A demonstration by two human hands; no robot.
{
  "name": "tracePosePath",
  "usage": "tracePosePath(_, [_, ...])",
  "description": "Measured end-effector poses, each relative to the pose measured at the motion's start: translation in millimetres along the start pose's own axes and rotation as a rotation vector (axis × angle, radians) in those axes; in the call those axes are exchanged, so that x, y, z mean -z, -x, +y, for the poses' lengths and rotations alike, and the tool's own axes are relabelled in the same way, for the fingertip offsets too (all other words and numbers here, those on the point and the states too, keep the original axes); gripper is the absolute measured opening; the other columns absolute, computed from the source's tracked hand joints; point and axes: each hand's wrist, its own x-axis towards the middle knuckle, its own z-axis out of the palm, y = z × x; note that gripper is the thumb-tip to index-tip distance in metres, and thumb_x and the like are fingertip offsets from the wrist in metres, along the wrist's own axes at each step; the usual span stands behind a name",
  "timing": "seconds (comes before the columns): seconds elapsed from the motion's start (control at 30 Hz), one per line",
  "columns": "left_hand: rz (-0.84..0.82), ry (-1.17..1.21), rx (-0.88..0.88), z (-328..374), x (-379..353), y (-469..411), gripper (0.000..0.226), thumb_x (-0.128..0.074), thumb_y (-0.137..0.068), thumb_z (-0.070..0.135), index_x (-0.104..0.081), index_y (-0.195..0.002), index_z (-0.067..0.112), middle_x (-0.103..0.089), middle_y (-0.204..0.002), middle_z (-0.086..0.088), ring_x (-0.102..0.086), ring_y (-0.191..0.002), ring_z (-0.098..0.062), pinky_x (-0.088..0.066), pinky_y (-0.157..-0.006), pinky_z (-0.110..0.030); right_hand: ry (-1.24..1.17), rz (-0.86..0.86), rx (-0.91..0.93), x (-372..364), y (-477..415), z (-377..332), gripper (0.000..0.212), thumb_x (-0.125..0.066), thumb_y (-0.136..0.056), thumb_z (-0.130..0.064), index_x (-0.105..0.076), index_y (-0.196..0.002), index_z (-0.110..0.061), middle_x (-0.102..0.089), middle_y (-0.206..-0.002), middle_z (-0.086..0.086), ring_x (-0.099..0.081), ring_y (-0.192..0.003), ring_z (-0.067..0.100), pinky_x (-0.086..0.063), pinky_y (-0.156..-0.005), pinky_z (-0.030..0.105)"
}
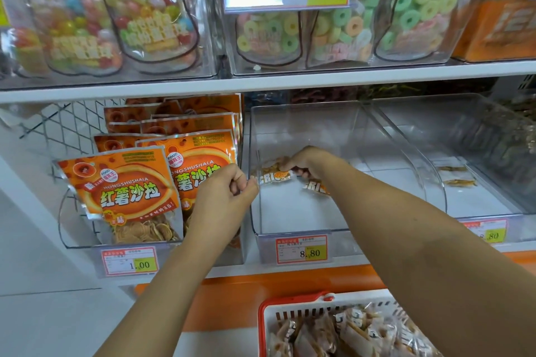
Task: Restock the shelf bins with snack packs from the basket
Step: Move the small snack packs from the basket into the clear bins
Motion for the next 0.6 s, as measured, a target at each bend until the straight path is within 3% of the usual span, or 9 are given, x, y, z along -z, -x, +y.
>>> tracePosePath(0.13, [0.001, 0.016, -0.001, -2, 0, 0, 0.036, -0.063, -0.086, 0.016, -0.038, -0.061, 0.017, -0.031, -0.054, 0.009, -0.032, -0.050, -0.007, -0.028, -0.048, -0.016, -0.117, -0.083, -0.007, 1, -5, -1, 0.016, -0.067, -0.087, -0.011, -0.055, -0.077, -0.012, -0.038, -0.063, 0.000, -0.031, -0.053, 0.006, -0.031, -0.050, 0.015])
tracePosePath(0.2, [0.004, 0.025, 0.016, -3, -1, -1, 0.035, -0.063, -0.085, 0.015, -0.038, -0.060, 0.017, -0.032, -0.052, 0.010, -0.031, -0.050, -0.007, -0.027, -0.050, -0.020, -0.182, 0.011, 0.080, 3, -11, -2, 0.012, -0.071, -0.083, -0.005, -0.060, -0.085, -0.010, -0.048, -0.071, 0.003, -0.042, -0.058, 0.008, -0.042, -0.059, 0.016])
tracePosePath(0.33, [0.008, 0.023, 0.033, -2, -2, -2, 0.034, -0.063, -0.084, 0.015, -0.039, -0.059, 0.018, -0.032, -0.052, 0.010, -0.031, -0.051, -0.008, -0.029, -0.051, -0.026, -0.214, 0.210, 0.310, 1, -23, -3, 0.038, -0.069, -0.081, -0.003, -0.063, -0.118, -0.001, -0.060, -0.094, 0.008, -0.055, -0.079, 0.014, -0.052, -0.078, 0.026])
tracePosePath(0.4, [0.009, 0.025, 0.043, -1, -2, -2, 0.035, -0.062, -0.084, 0.014, -0.039, -0.058, 0.020, -0.032, -0.053, 0.010, -0.031, -0.051, -0.007, -0.031, -0.052, -0.028, -0.250, 0.264, 0.324, -3, -27, -3, 0.038, -0.070, -0.080, -0.004, -0.063, -0.118, -0.001, -0.065, -0.109, 0.014, -0.056, -0.088, 0.017, -0.052, -0.092, 0.035])
tracePosePath(0.47, [0.013, 0.019, 0.055, 0, -3, -2, 0.036, -0.061, -0.084, 0.013, -0.038, -0.058, 0.021, -0.033, -0.054, 0.009, -0.032, -0.052, -0.009, -0.031, -0.052, -0.030, -0.299, 0.285, 0.319, -6, -29, -2, 0.035, -0.069, -0.082, -0.005, -0.064, -0.116, 0.000, -0.064, -0.120, 0.017, -0.059, -0.092, 0.020, -0.050, -0.096, 0.038])
tracePosePath(0.6, [0.022, 0.030, 0.069, 1, -3, -2, 0.037, -0.060, -0.083, 0.011, -0.037, -0.057, 0.022, -0.032, -0.054, 0.009, -0.032, -0.053, -0.011, -0.030, -0.053, -0.031, -0.173, 0.329, 0.274, -7, -28, -8, 0.037, -0.073, -0.083, -0.019, -0.065, -0.112, 0.002, -0.067, -0.115, 0.014, -0.064, -0.105, 0.028, -0.048, -0.099, 0.035])
